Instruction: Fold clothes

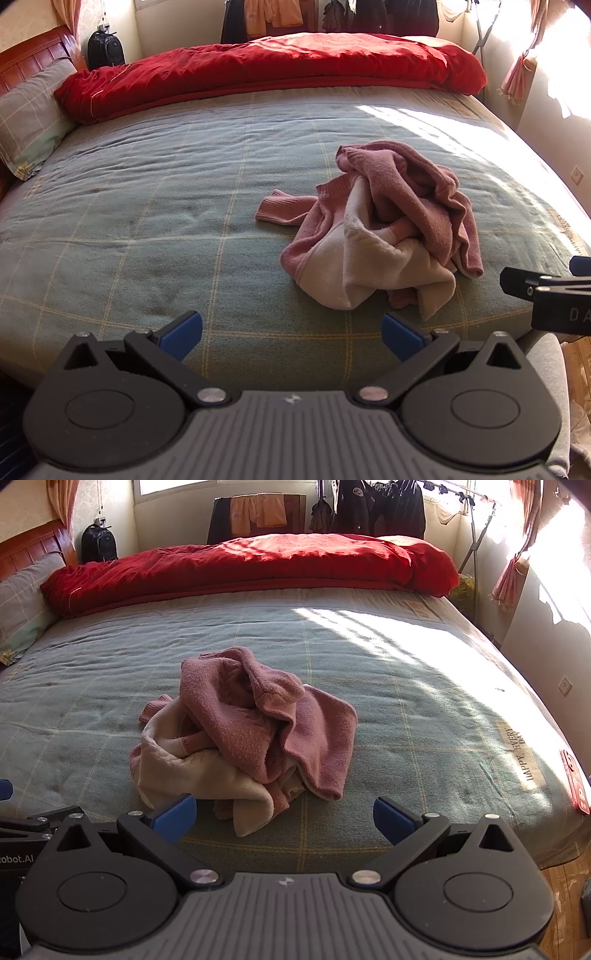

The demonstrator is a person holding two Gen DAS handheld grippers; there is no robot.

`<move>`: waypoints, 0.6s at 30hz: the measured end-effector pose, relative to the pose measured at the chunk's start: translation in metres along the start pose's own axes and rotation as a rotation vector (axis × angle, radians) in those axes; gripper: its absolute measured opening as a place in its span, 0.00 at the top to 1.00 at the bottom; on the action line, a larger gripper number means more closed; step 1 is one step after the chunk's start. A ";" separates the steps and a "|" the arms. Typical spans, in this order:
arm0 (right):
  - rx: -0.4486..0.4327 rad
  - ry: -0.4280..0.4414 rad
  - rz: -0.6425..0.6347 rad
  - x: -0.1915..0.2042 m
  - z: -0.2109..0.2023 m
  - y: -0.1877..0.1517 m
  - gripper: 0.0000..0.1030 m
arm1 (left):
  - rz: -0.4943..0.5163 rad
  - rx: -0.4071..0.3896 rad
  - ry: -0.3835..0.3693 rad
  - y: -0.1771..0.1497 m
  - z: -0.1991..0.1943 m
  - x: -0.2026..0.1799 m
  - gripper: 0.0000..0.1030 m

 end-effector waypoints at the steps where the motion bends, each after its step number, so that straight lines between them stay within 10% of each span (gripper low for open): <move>1: 0.000 0.000 0.000 0.000 0.000 0.000 0.00 | 0.000 0.000 0.000 0.000 0.000 0.000 0.01; 18: 0.002 0.003 0.003 0.000 0.000 -0.001 0.00 | -0.003 0.001 0.000 0.000 0.000 -0.001 0.01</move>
Point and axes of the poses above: each gripper's, at about its wrist camera, not at the fingertips, and z roughly the way its jaws point, x to its left, y to its top, the point moved 2 cm from there along z, roughly the way its jaws point, and after that the axes turned 4 degrees about -z, right-handed, at the moved point
